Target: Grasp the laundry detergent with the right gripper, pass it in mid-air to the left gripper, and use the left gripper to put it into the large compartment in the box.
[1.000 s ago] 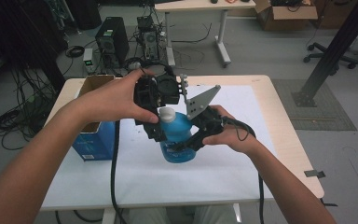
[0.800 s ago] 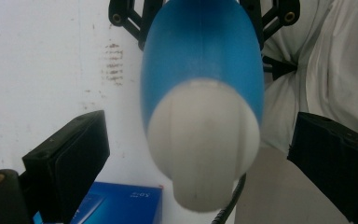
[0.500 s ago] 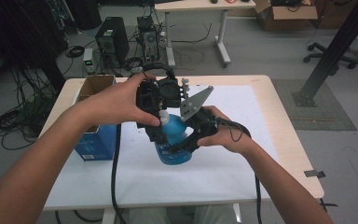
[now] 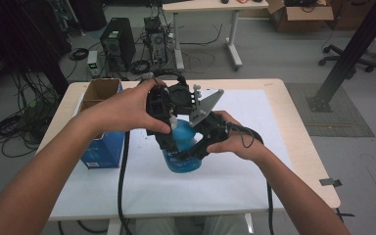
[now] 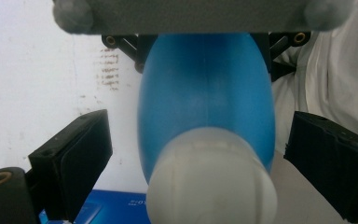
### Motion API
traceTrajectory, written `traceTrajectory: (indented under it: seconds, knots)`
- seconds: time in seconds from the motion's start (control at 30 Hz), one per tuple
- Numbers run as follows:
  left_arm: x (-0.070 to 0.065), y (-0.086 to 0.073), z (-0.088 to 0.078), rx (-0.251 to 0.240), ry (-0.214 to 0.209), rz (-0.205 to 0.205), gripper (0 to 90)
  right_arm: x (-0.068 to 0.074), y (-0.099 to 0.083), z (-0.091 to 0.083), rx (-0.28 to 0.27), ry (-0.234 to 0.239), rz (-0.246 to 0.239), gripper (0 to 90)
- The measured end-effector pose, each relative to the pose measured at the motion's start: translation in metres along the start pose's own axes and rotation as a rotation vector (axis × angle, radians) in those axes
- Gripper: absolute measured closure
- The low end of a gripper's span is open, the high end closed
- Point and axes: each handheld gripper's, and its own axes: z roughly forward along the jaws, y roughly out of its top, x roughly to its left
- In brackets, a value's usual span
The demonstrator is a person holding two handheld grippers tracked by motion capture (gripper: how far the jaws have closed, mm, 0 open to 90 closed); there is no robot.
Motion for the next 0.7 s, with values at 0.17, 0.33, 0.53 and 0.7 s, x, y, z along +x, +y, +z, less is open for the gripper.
traceTrajectory:
  seconds: [0.17, 0.33, 0.53, 0.7]
  knots:
    - [0.0002, 0.0008, 0.0003, 0.003, -0.002, 0.008, 10.2, 0.0001, 0.0001, -0.0008, -0.003, -0.002, -0.002, 43.8]
    - [0.0004, 0.0003, 0.0005, 0.002, -0.006, 0.011, 13.8, 0.0, -0.0003, -0.0013, 0.0, -0.001, 0.0, 43.8]
    - [0.0001, 0.0006, 0.001, 0.001, -0.004, 0.009, 16.0, -0.0003, -0.0005, -0.001, 0.001, -0.001, -0.003, 43.8]
    - [0.0005, 0.0003, 0.0012, 0.005, -0.005, 0.011, 17.6, -0.0003, -0.001, -0.0011, 0.0, -0.002, 0.001, 43.8]
